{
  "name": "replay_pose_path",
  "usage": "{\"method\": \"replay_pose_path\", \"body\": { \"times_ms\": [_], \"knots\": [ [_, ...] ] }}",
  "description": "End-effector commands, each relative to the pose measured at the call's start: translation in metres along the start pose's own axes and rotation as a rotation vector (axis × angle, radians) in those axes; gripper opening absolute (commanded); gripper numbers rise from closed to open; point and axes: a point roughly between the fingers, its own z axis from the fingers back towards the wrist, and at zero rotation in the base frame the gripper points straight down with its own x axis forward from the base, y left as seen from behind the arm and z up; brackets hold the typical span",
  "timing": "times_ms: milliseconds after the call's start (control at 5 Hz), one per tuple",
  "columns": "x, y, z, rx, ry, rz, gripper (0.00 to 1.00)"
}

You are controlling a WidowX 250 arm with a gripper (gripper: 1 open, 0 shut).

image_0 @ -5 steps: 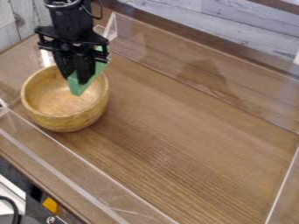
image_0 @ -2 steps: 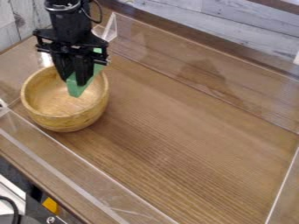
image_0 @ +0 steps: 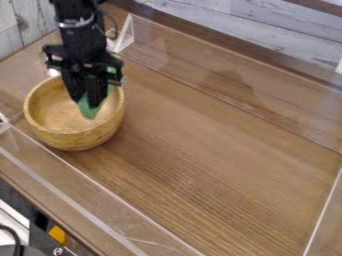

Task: Put the green block in the brown bowl

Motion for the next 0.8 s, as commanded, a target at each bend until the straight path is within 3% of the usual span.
{"method": "replay_pose_path", "body": {
  "times_ms": [0,200,400,600],
  "knots": [
    [-0.001,0.015,-0.01,0.016,-0.018,-0.021,0.0],
    [-0.004,0.019,-0.029,0.007,-0.009,-0.038,0.0],
    [-0.004,0.016,-0.039,-0.017,0.0,-0.061,1.0],
    [0.0,0.023,-0.044,-0.036,-0.002,0.008,1.0]
  ]
}}
